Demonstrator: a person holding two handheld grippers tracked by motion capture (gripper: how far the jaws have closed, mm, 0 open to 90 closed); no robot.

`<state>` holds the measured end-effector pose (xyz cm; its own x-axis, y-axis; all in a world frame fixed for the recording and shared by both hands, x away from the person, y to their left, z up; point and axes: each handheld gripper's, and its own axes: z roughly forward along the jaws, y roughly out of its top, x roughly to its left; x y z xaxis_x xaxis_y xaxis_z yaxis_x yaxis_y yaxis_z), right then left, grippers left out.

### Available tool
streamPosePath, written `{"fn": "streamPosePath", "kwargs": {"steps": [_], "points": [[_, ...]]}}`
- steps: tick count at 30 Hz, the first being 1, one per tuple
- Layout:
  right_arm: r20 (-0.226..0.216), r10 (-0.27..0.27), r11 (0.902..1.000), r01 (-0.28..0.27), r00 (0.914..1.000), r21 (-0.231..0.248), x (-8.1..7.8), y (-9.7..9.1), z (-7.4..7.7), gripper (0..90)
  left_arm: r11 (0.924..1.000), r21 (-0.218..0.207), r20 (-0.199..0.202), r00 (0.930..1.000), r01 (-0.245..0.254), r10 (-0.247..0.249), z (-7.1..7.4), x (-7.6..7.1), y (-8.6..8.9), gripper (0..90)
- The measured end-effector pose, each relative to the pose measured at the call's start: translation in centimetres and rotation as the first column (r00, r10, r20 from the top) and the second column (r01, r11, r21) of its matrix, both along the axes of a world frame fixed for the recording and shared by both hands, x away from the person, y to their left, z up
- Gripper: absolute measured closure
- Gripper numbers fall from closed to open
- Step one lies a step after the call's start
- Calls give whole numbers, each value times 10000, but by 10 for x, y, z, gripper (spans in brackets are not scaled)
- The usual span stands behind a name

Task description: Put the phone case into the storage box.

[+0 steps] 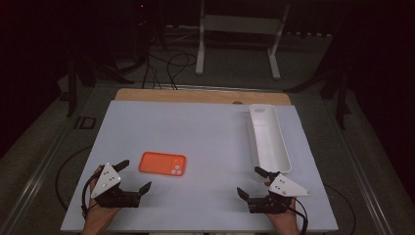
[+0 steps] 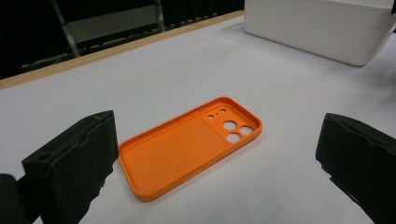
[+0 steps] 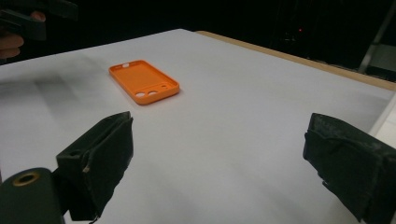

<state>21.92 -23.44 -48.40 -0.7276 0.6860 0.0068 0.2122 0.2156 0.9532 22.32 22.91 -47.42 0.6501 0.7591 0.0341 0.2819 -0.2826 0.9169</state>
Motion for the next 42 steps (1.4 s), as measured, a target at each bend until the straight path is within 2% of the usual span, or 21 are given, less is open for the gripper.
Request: {"fn": "streamPosePath", "kwargs": {"steps": [14, 22, 29, 39, 42], "points": [[35, -46, 10000, 46, 10000, 6, 0, 2, -1, 85, 9996, 198, -431, 9989, 188, -180, 2, 3, -5, 12], [22, -81, 9999, 81, 10000, 61, -1, 4, -1, 85, 9994, 307, -665, 9977, 126, -106, 5, 12, -11, 72], [55, -77, 10000, 77, 10000, 60, -1, 4, -1, 85, 9996, 287, -801, 9968, -11, 34, 5, 19, -10, 170], [72, -73, 9999, 72, 9999, 90, -1, 5, 0, 85, 9990, 168, -1132, 9928, 404, -382, 2, 31, -11, 361], [80, -62, 9999, 62, 9999, 109, -1, 5, 0, 86, 9985, 204, -1356, 9897, 501, -469, 0, 38, -12, 428]]}}
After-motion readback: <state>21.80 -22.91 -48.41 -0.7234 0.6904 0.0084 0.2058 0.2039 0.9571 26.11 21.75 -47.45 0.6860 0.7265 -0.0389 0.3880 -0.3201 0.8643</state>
